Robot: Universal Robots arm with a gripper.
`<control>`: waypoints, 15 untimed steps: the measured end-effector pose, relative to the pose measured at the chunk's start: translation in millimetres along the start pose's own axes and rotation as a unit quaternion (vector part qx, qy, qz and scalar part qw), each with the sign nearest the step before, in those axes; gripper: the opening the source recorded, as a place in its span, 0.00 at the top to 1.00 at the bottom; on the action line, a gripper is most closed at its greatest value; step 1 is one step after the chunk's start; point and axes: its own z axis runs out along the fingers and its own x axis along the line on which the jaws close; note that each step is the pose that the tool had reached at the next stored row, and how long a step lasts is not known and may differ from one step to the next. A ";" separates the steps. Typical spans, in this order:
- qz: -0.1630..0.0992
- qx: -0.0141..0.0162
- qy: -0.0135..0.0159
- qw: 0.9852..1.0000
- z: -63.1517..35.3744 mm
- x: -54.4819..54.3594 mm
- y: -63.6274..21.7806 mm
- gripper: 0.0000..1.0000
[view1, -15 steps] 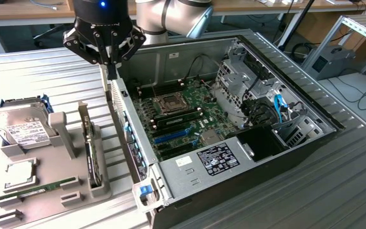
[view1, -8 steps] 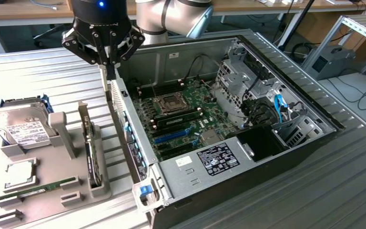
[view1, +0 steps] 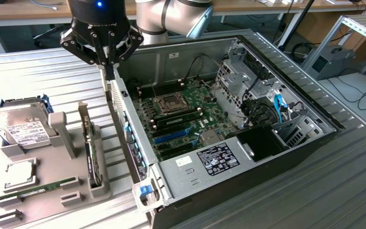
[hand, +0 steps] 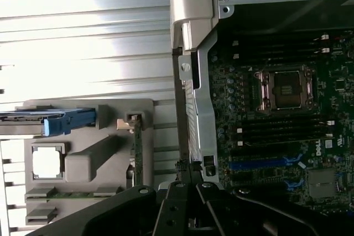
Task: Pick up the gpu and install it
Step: 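Reach for the gpu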
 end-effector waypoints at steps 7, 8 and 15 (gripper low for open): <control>0.000 0.000 0.000 1.000 -0.1 4.1 -0.3 0.89; 0.000 0.000 0.000 1.000 -0.1 4.4 -0.3 0.89; 0.000 0.000 0.000 1.000 -0.1 5.8 -0.4 0.89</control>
